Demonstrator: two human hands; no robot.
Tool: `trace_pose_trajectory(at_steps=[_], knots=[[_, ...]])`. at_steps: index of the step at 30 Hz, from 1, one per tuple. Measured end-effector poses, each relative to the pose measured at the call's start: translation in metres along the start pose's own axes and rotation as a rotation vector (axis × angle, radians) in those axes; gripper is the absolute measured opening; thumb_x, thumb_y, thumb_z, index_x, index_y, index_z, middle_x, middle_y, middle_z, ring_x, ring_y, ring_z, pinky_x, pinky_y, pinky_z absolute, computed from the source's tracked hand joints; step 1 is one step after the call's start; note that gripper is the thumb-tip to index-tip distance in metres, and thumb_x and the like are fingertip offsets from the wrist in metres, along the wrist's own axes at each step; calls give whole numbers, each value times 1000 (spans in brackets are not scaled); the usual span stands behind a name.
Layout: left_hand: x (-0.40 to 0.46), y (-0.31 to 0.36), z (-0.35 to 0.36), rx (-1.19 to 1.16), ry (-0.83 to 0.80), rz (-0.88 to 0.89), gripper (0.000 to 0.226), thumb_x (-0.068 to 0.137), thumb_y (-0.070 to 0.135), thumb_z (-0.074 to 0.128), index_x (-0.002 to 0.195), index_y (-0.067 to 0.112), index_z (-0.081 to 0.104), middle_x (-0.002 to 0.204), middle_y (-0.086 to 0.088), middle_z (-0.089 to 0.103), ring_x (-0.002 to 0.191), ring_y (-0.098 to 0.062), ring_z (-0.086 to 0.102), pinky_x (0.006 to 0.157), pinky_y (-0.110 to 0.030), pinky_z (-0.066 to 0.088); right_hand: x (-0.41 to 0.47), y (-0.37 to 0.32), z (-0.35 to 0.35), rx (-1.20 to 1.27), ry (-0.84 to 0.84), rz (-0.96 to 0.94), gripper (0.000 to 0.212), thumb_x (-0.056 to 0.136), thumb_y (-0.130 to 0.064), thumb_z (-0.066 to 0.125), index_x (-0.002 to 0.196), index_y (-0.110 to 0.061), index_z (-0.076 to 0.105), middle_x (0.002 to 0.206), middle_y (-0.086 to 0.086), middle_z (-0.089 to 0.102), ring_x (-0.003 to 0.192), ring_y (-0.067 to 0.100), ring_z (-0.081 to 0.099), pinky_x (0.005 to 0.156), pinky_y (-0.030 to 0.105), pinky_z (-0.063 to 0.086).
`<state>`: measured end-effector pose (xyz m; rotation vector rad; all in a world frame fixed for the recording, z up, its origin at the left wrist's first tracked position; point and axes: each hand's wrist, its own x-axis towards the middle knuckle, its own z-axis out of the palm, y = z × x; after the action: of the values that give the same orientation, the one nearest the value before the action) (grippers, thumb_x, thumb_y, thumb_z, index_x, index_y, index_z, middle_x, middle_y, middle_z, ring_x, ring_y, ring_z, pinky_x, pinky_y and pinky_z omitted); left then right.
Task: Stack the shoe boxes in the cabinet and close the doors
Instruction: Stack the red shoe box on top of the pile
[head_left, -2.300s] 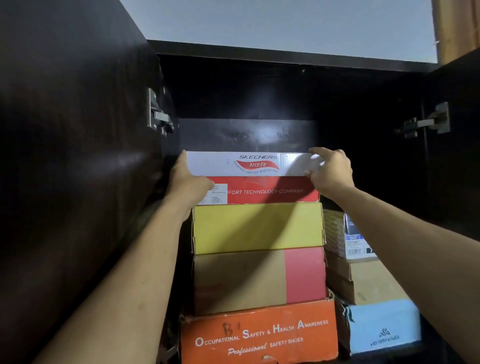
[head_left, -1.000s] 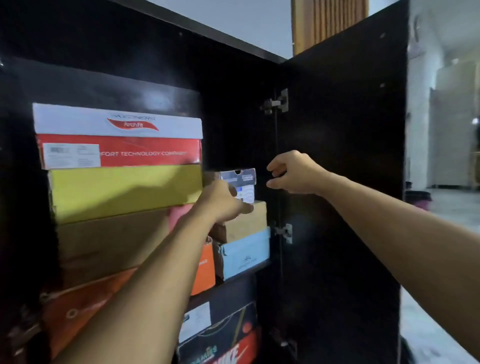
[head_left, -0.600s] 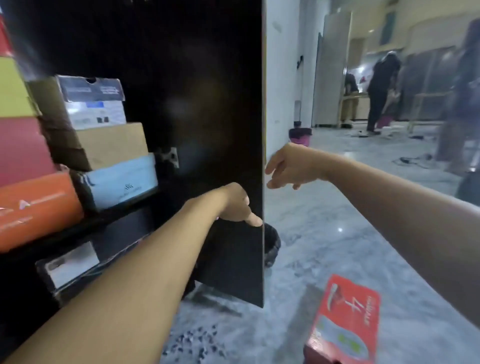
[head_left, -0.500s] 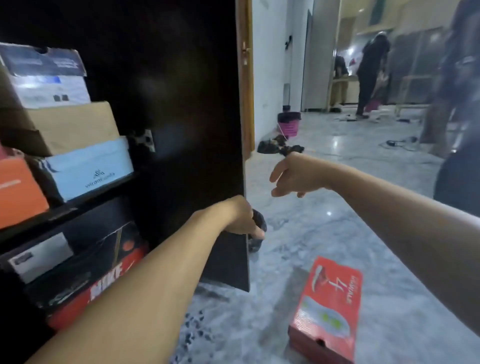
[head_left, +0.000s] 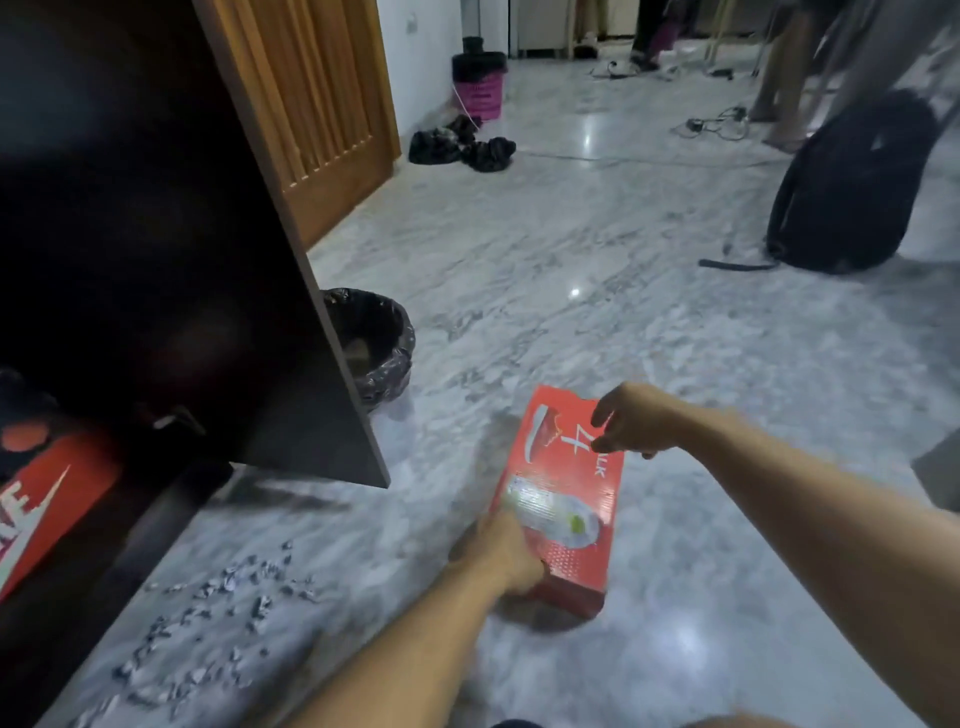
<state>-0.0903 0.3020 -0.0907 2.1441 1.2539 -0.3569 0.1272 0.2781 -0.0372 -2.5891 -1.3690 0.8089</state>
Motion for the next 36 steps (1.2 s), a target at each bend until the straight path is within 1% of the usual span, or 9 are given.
trace_pose_trajectory(at_steps=[3, 7, 13, 17, 20, 25, 29, 33, 36], knots=[[10, 5, 37, 8, 95, -82, 66, 74, 37, 70, 131, 18, 44, 135, -7, 46, 124, -28, 48, 98, -39, 46, 15, 25, 21, -40, -11, 23, 48, 81, -27, 76, 125, -16, 62, 117, 7, 66, 83, 28, 69, 68, 36, 60], [21, 10, 64, 188, 211, -37, 92, 62, 64, 70, 133, 17, 36, 140, -11, 28, 130, -31, 30, 104, -44, 33, 29, 44, 41, -108, -3, 11, 55, 86, -30, 70, 136, -14, 53, 137, 6, 56, 120, 26, 56, 97, 31, 45], [34, 17, 94, 165, 268, -104, 132, 43, 88, 55, 144, 8, 27, 149, -18, 20, 135, -41, 20, 109, -55, 21, 48, 56, 60, -67, 59, 8, 46, 89, -23, 62, 132, -10, 54, 132, 14, 58, 119, 30, 52, 93, 30, 42], [53, 14, 99, 93, 201, -163, 154, 43, 94, 53, 152, 3, -7, 159, -19, -16, 143, -44, -21, 114, -60, -2, 67, 69, 69, -54, 84, 7, 44, 89, -23, 61, 131, -14, 53, 133, 17, 51, 120, 32, 50, 96, 33, 41], [71, -6, 90, 108, 211, -161, 152, 47, 93, 53, 151, 5, -13, 158, -18, -23, 140, -41, -32, 113, -60, -9, 82, 80, 75, -73, 85, 76, 62, 82, -18, 67, 138, -17, 42, 149, 18, 29, 127, 37, 45, 99, 39, 44], [92, -53, 63, 28, 250, -133, 132, 51, 71, 65, 151, 25, -8, 153, -20, -30, 143, -45, -17, 116, -58, 0, 98, 89, 78, -56, 122, 80, 93, 78, -17, 72, 152, -24, 16, 158, 23, 8, 138, 42, 32, 106, 46, 39], [104, -81, 49, -225, 294, -72, 117, 59, 30, 71, 150, 28, -3, 152, -15, -13, 132, -41, 31, 100, -35, 40, 108, 87, 80, 31, 98, 39, 109, 72, -21, 81, 154, -26, 9, 158, 23, 11, 144, 38, 25, 111, 43, 34], [111, -97, 54, -543, 407, -167, 79, 78, 3, 60, 145, 22, 23, 139, -10, 47, 112, -34, 54, 87, -37, 50, 112, 82, 88, 140, 72, 17, 112, 71, -17, 83, 155, -20, 9, 154, 13, 32, 139, 31, 36, 105, 33, 37], [114, -97, 56, -705, 372, -180, 64, 81, -1, 59, 136, 23, 39, 120, -1, 63, 99, -22, 57, 75, -25, 44, 109, 79, 96, 230, 105, 18, 84, 70, -12, 82, 142, -18, 38, 133, 7, 56, 121, 32, 54, 90, 33, 46]])
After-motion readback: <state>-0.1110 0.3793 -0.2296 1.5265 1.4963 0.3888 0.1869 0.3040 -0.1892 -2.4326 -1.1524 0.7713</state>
